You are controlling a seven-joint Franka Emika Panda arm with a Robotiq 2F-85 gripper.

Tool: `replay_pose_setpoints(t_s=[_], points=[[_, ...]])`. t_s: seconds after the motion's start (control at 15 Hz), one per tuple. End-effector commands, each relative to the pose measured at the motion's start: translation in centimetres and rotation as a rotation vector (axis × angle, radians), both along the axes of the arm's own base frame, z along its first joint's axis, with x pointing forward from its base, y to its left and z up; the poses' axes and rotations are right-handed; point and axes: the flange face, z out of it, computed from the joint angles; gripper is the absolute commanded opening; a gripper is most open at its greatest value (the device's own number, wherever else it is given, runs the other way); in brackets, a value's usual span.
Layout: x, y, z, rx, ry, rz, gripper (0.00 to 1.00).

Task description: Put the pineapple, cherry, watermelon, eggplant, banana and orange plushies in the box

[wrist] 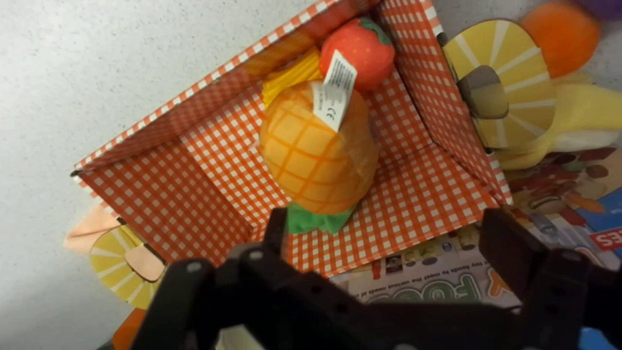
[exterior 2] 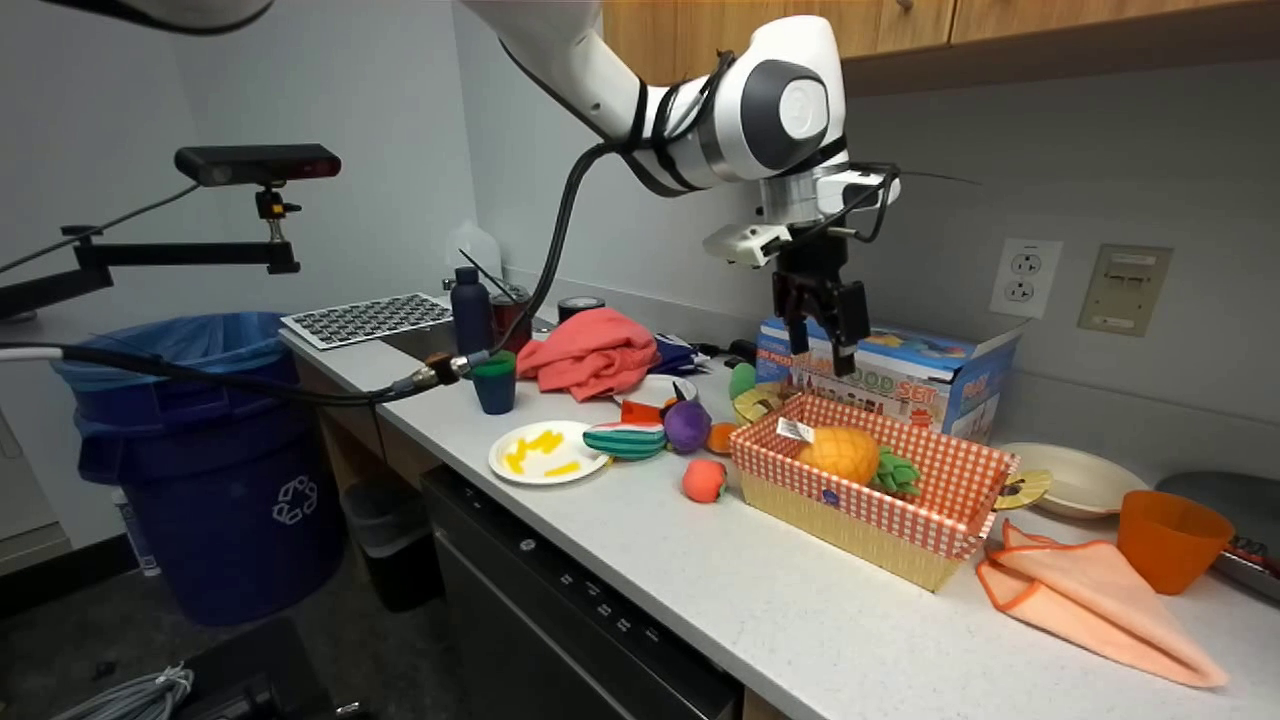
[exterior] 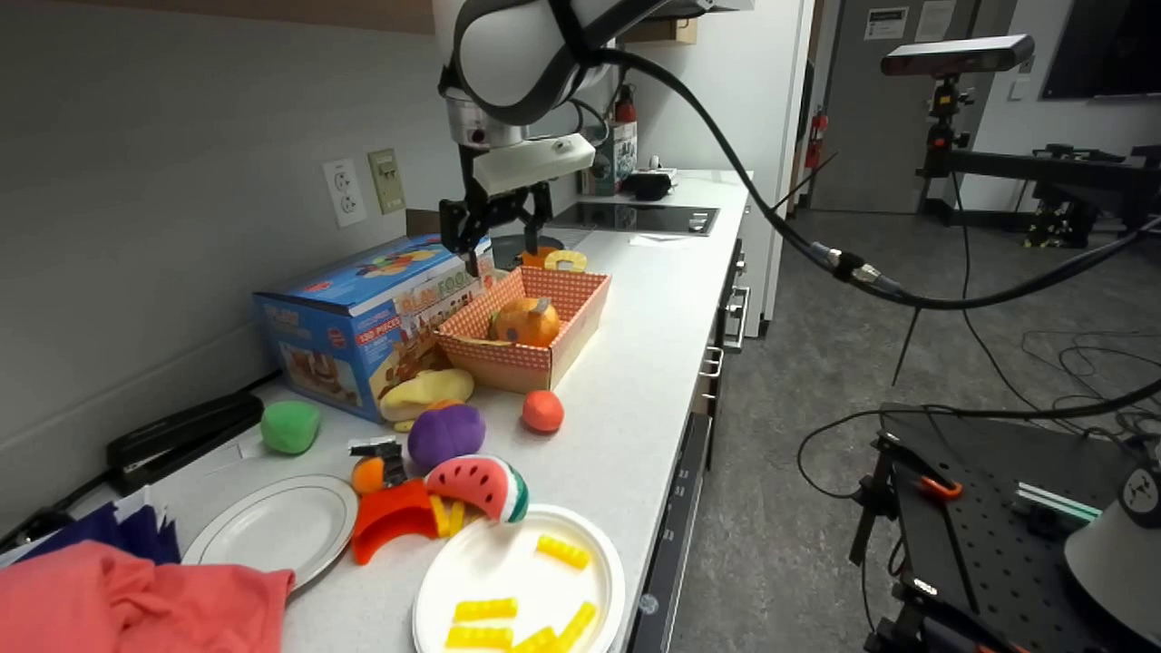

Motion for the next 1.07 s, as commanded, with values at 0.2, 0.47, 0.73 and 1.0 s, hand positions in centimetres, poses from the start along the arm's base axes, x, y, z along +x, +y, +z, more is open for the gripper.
replay_pose_setpoints(t_s=[0.2,0.47,0.73,1.0], points=[[-2.8,3.4,2.3,0.040,0.029,0.129,1.00],[-7.5,7.3,0.6,0.072,0.104,0.219,1.00],[-7.6,8.9,-0.8,0.066,0.133,0.227,1.00],[-7.9,9.0,-1.1,0.065,0.141,0.228,1.00]])
